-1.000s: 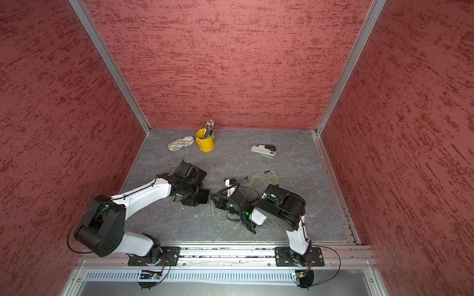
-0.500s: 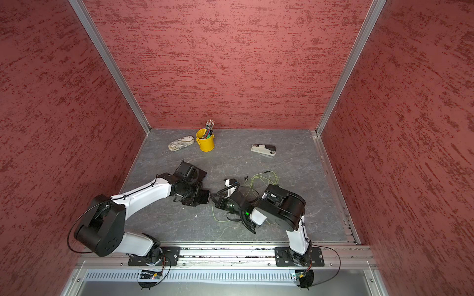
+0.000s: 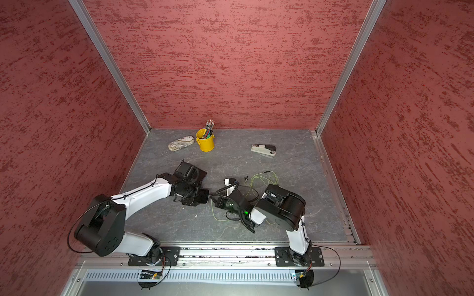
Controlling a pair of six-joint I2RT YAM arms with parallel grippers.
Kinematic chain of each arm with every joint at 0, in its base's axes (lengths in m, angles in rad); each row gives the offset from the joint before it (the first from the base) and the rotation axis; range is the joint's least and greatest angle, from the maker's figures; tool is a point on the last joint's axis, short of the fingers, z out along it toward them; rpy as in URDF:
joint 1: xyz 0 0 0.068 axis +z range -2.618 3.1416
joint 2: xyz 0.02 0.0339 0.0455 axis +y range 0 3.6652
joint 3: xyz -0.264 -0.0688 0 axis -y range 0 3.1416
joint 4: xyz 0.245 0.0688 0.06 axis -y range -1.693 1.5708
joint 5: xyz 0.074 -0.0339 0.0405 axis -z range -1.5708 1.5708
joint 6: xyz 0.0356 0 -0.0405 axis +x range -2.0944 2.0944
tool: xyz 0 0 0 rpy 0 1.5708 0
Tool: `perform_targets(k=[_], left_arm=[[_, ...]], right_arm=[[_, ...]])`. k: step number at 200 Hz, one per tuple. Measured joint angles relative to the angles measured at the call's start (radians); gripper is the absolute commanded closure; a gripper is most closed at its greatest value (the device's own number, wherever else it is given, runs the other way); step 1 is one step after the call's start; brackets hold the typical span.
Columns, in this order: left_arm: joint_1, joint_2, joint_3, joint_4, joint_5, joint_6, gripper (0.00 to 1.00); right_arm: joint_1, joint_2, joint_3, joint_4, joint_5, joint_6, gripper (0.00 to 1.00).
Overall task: Plug wired earphones into phones
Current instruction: Insert the wired earphone into the phone.
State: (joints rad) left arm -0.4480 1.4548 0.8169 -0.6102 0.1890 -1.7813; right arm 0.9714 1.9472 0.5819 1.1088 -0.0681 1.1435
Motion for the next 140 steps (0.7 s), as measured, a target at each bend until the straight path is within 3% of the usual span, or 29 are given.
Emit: perform_targets(k=[140], left_arm=[[0.006, 0.0, -0.008, 0.029, -0.005, -0.032, 0.38]], right_arm=[[-0.005, 0.014, 0.014, -0.003, -0.001, 0.0, 1.0]])
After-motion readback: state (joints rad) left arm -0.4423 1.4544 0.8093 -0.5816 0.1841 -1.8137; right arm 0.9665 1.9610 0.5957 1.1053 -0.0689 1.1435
